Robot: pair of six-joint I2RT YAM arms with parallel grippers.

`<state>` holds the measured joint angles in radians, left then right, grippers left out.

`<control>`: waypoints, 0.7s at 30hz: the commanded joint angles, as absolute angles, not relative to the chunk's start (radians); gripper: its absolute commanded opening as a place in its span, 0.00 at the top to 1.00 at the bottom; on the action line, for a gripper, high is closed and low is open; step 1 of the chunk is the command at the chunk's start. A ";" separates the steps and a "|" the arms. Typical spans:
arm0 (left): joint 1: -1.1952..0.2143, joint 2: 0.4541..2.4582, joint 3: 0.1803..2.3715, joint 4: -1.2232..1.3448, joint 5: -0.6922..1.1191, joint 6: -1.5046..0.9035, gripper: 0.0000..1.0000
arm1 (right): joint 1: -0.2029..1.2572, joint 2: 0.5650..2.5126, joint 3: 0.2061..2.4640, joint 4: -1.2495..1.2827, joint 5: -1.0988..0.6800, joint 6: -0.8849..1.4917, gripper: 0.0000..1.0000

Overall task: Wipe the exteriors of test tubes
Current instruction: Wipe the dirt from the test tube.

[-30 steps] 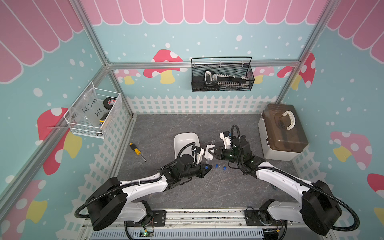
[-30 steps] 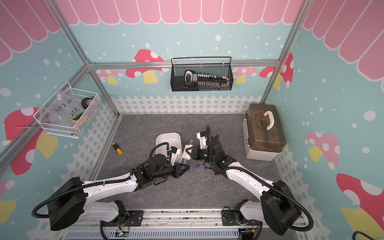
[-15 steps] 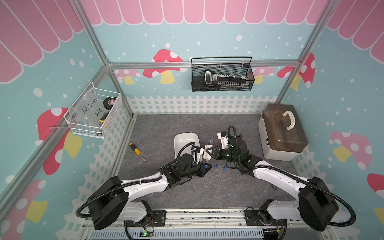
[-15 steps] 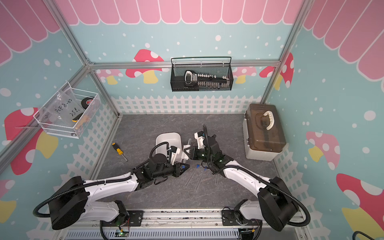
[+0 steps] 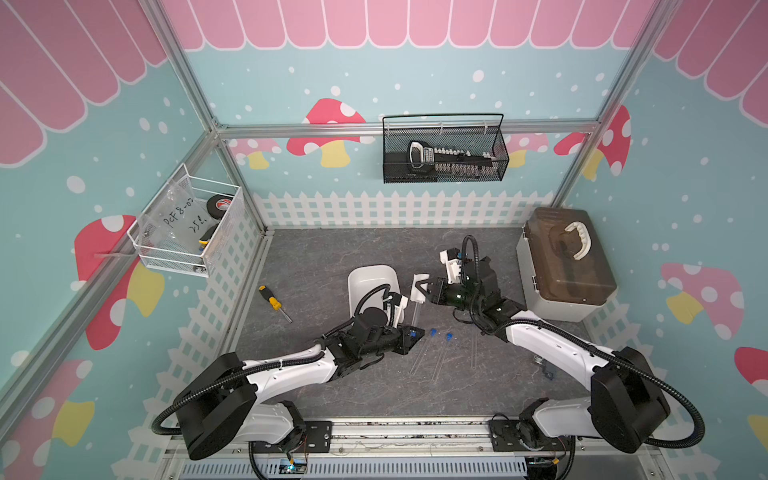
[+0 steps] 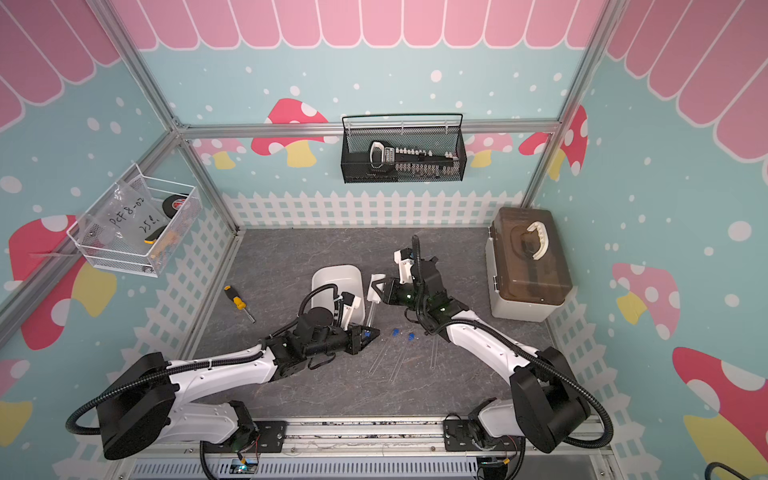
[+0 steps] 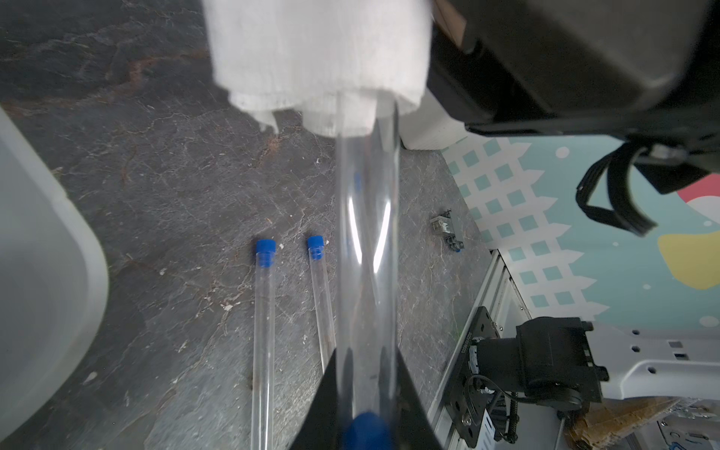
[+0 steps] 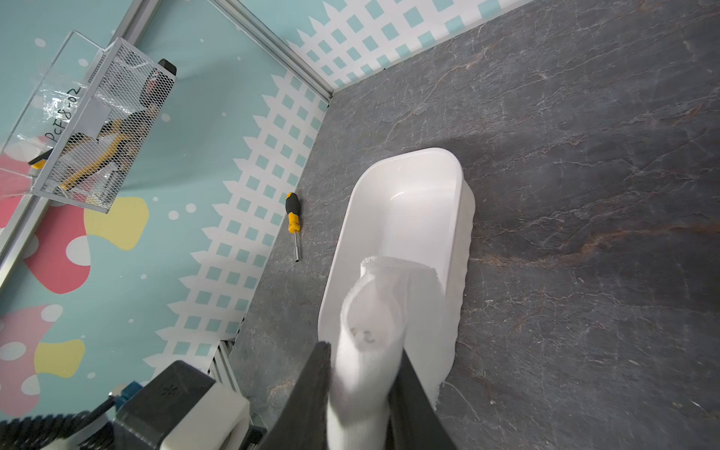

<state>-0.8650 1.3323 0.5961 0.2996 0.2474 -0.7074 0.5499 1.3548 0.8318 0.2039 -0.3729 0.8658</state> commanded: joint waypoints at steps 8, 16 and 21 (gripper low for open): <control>-0.861 1.321 0.604 0.337 0.237 -0.715 0.91 | 0.630 1.286 0.706 0.231 -0.343 0.933 0.76; -0.857 1.339 0.613 0.343 0.249 -0.709 0.91 | 0.664 1.272 0.663 0.247 -0.313 0.951 0.76; -0.858 1.345 0.603 0.353 0.256 -0.718 0.90 | 0.633 1.295 0.704 0.242 -0.307 0.922 0.76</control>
<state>-0.8642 1.3430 0.5961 0.3077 0.2474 -0.7078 0.6525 1.2762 0.6815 0.2516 -0.3332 0.9363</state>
